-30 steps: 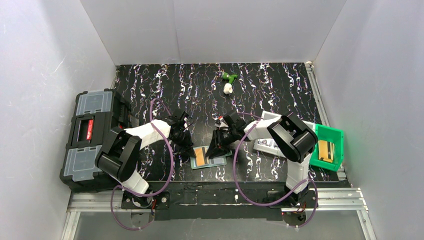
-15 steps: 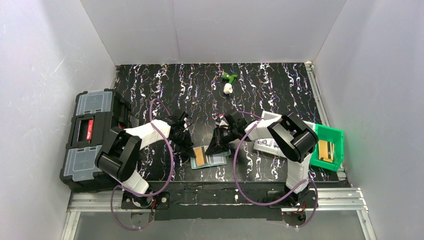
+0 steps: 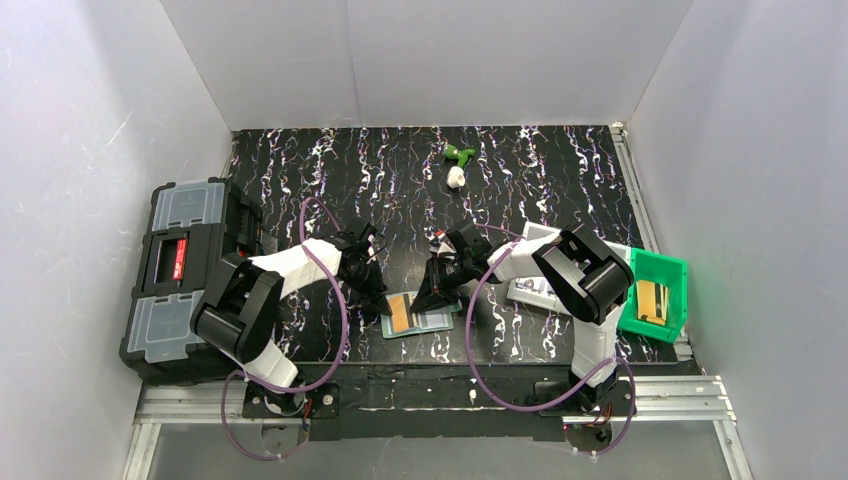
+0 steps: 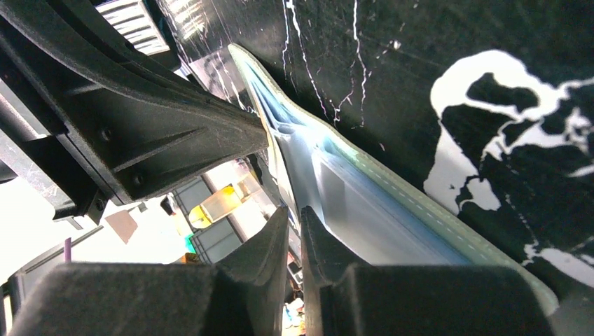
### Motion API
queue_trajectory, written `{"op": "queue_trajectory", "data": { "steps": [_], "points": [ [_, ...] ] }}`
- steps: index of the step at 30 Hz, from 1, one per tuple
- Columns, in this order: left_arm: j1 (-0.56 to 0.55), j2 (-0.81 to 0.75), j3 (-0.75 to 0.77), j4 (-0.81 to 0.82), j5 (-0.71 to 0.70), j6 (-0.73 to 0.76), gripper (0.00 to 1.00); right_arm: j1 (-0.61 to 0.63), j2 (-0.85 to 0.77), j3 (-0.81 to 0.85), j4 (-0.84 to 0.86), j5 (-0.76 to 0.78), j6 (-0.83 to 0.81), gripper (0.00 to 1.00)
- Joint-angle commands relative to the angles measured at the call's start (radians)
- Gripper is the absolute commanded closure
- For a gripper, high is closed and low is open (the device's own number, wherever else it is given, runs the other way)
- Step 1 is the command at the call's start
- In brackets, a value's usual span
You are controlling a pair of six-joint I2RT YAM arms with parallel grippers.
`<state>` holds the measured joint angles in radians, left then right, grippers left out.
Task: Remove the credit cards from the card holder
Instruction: Remove the credit card from the card holder.
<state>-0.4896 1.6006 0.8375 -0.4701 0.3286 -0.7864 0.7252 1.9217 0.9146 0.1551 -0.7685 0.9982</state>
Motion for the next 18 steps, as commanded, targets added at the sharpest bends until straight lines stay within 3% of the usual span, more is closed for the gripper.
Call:
{"op": "queue_trajectory", "data": {
  "steps": [1, 8, 18],
  "points": [
    [-0.012, 0.071, -0.051, -0.039, -0.16, 0.022, 1.0, 0.005, 0.012, 0.03, -0.008, -0.001, -0.01, 0.82],
    [-0.012, 0.078, -0.054, -0.04, -0.169, 0.019, 1.0, 0.005, 0.006, 0.033, -0.019, 0.007, -0.014, 0.98],
    [-0.012, 0.093, -0.066, -0.051, -0.196, 0.016, 1.0, -0.024, -0.074, -0.005, -0.115, 0.119, -0.082, 0.99]
  ]
}}
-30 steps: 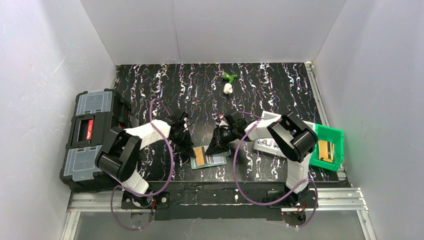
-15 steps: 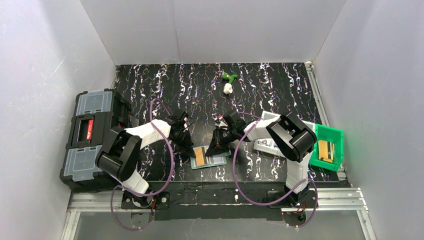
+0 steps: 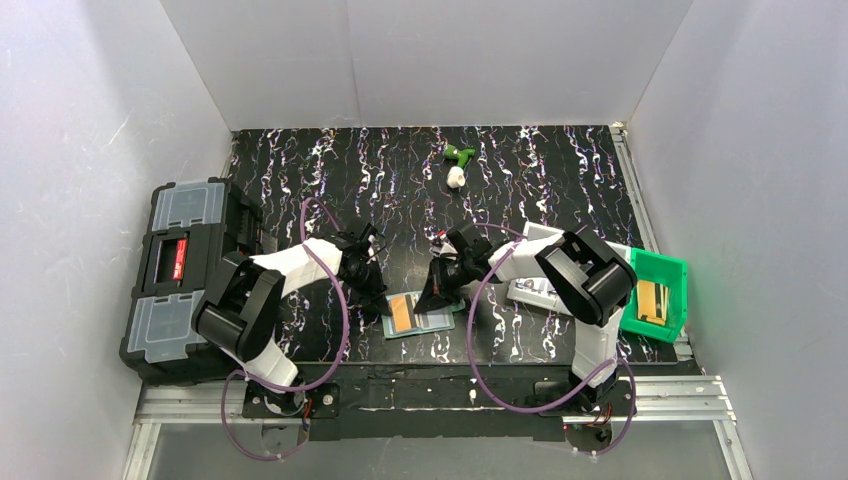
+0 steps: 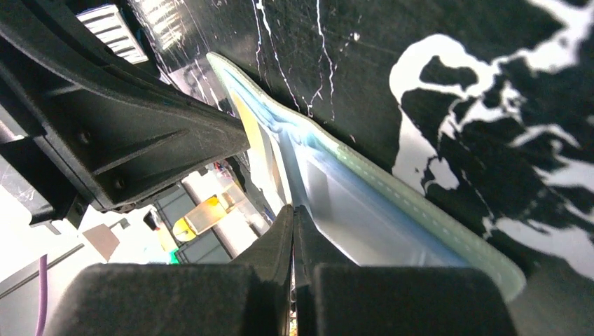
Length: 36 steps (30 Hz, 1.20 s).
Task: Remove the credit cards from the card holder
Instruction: Remove the credit card from the card holder.
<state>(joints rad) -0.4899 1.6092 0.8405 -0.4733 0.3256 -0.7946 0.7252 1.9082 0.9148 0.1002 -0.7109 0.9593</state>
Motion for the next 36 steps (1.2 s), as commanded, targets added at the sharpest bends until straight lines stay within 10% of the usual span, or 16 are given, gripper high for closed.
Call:
{"op": "queue_trajectory", "data": {
  "steps": [1, 10, 17, 29, 36],
  "points": [
    [-0.012, 0.086, -0.07, -0.048, -0.194, 0.025, 1.0, -0.03, -0.069, -0.013, -0.062, 0.067, -0.047, 0.99],
    [-0.012, 0.098, -0.064, -0.048, -0.193, 0.031, 1.0, -0.051, -0.081, -0.042, -0.047, 0.053, -0.053, 0.97],
    [-0.012, 0.1, -0.059, -0.042, -0.182, 0.031, 1.0, -0.044, -0.064, -0.042, 0.01, 0.001, -0.034, 0.66],
    [-0.012, 0.106, -0.047, -0.041, -0.177, 0.034, 1.0, 0.005, -0.009, -0.004, 0.033, -0.034, -0.011, 0.68],
    [-0.012, 0.114, -0.045, -0.061, -0.203, 0.03, 1.0, -0.006, -0.045, -0.013, -0.035, 0.027, -0.039, 0.92]
  ]
}}
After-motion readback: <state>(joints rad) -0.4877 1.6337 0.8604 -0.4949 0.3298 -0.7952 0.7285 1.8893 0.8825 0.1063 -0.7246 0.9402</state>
